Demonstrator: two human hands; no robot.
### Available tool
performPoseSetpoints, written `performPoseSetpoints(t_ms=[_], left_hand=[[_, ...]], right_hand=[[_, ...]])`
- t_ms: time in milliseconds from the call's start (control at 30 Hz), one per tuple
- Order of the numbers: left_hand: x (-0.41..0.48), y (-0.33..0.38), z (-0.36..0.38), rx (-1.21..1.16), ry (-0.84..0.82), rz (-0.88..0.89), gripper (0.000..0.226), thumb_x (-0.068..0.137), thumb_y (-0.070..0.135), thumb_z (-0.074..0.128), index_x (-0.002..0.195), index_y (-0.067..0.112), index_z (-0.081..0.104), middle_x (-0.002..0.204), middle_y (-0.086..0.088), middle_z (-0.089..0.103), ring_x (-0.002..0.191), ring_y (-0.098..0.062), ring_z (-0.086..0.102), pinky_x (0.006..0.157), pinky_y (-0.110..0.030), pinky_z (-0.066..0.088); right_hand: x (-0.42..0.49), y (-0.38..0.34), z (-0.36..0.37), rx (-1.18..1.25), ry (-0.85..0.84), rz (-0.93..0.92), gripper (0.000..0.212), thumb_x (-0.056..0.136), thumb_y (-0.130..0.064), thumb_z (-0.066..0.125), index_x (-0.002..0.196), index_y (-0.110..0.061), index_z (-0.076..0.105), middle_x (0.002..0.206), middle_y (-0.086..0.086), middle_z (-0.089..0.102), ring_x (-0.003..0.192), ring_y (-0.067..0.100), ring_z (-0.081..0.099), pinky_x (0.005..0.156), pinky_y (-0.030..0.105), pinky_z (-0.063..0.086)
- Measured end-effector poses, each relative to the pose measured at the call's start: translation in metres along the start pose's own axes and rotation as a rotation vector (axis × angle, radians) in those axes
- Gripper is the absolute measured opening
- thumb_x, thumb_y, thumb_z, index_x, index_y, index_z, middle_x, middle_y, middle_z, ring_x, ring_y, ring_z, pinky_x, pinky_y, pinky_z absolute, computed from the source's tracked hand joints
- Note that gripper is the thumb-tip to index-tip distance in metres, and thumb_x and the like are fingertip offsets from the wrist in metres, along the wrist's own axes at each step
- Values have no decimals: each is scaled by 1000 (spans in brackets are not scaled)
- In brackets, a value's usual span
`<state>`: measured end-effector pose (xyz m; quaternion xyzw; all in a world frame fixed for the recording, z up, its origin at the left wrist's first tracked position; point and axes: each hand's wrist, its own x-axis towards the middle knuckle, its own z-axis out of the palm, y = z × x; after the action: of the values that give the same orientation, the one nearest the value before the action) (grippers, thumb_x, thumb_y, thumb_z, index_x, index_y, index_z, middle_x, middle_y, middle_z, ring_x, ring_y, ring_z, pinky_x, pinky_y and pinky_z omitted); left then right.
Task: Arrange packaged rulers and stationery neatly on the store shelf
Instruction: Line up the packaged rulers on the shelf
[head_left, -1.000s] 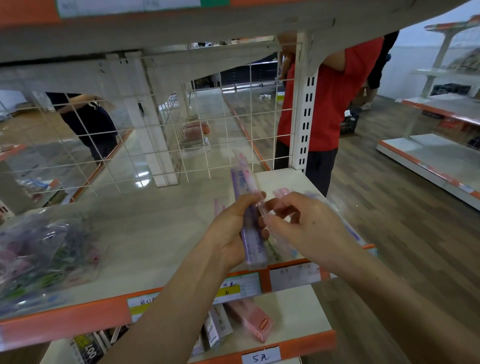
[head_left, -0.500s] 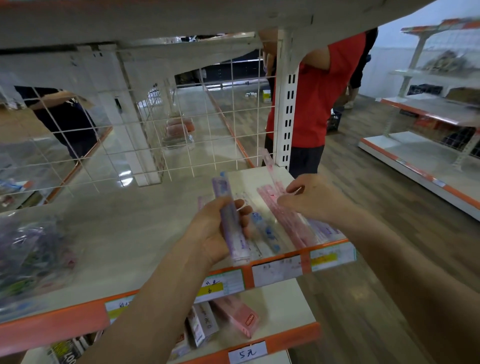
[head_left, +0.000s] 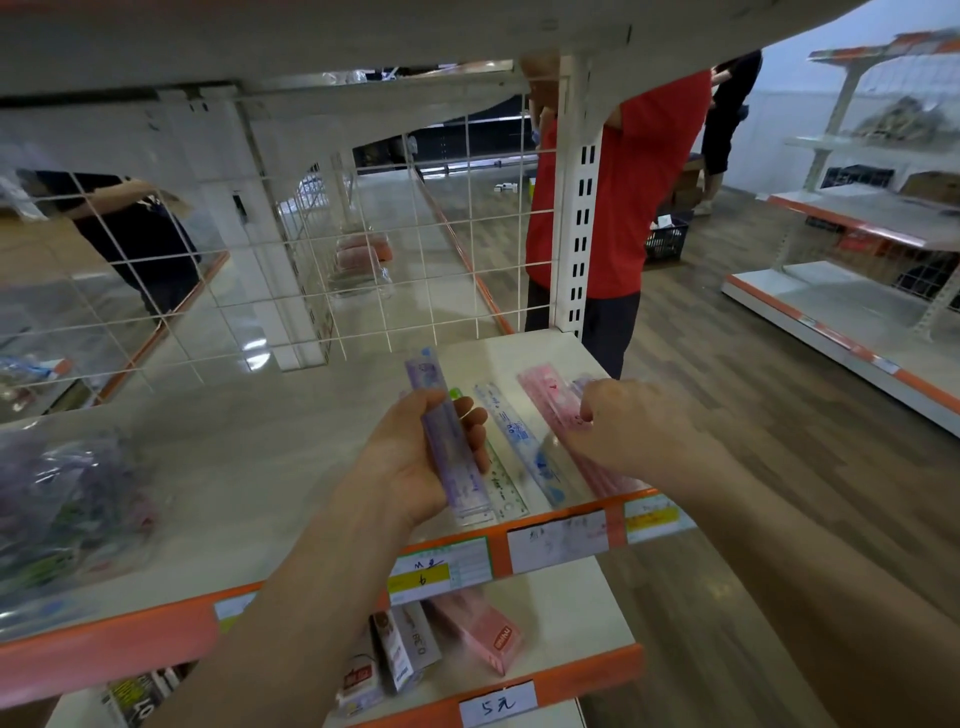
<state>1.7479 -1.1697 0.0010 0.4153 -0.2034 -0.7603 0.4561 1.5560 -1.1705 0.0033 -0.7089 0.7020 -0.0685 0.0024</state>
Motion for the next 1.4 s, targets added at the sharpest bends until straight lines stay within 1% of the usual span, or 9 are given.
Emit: performPoseSetpoints(t_ms=[100, 200, 367, 533, 800, 900, 1167, 1300, 1400], left_hand=[[-2, -2, 1, -49, -5, 8, 25, 91, 25, 40, 86, 7, 57, 70, -7, 57, 53, -18, 54, 59, -28, 42], [-1, -5, 7, -86, 14, 35, 26, 95, 23, 42, 83, 6, 58, 65, -8, 61, 51, -18, 58, 56, -28, 50], [0, -5, 12, -102, 37, 27, 9, 90, 14, 58, 85, 7, 58, 69, -9, 58, 59, -21, 58, 48, -31, 56], [1, -3, 1, -135, 42, 81, 6, 90, 10, 60, 84, 9, 59, 70, -8, 59, 67, -19, 55, 68, -36, 53], [-4, -9, 4, -221, -66, 90, 16, 92, 5, 51, 106, 11, 59, 104, -20, 65, 90, -32, 63, 63, -50, 58], [-4, -9, 8, -213, -60, 79, 12, 91, 6, 54, 101, 8, 61, 96, -20, 68, 83, -32, 66, 57, -49, 58], [-1, -8, 13, -179, -32, 58, 12, 93, 12, 53, 90, 6, 62, 87, -16, 68, 84, -26, 63, 84, -44, 51], [0, -9, 14, -152, -19, 43, 10, 91, 12, 55, 87, 7, 63, 74, -13, 70, 75, -23, 63, 67, -37, 57], [0, -10, 13, -191, -35, 42, 12, 91, 10, 53, 84, 7, 62, 72, -13, 69, 76, -23, 61, 81, -41, 50]], right_hand=[[-7, -3, -3, 81, 133, -47, 28, 90, -38, 50, 97, -16, 66, 90, 0, 63, 81, 20, 61, 67, 30, 50], [-22, -26, -4, 467, 231, -124, 29, 91, -34, 52, 78, -12, 64, 72, 1, 64, 65, 16, 57, 62, 29, 48], [-35, -60, 13, 823, 41, -120, 34, 78, -52, 61, 79, -18, 61, 68, -2, 64, 65, 11, 61, 63, 33, 50], [-31, -64, 21, 1140, -84, -55, 14, 82, -27, 71, 86, -14, 66, 75, 1, 69, 66, 5, 63, 59, 16, 50], [-31, -52, 22, 1318, -63, -9, 11, 88, -18, 63, 80, -16, 70, 73, -4, 70, 68, 4, 63, 65, 17, 50], [-34, -52, 22, 1334, -37, -22, 13, 90, -16, 60, 81, -18, 69, 73, -6, 68, 60, -3, 58, 57, 11, 44], [-33, -53, 24, 1419, 30, 43, 9, 91, -18, 60, 86, -21, 67, 75, -8, 67, 67, 4, 60, 61, 21, 49], [-33, -52, 23, 1436, -13, 54, 9, 91, -19, 60, 98, -17, 66, 83, 0, 69, 69, 10, 61, 60, 22, 52], [-32, -52, 23, 1456, -21, 74, 9, 90, -18, 62, 98, -17, 67, 80, -1, 69, 71, 13, 62, 61, 24, 53]])
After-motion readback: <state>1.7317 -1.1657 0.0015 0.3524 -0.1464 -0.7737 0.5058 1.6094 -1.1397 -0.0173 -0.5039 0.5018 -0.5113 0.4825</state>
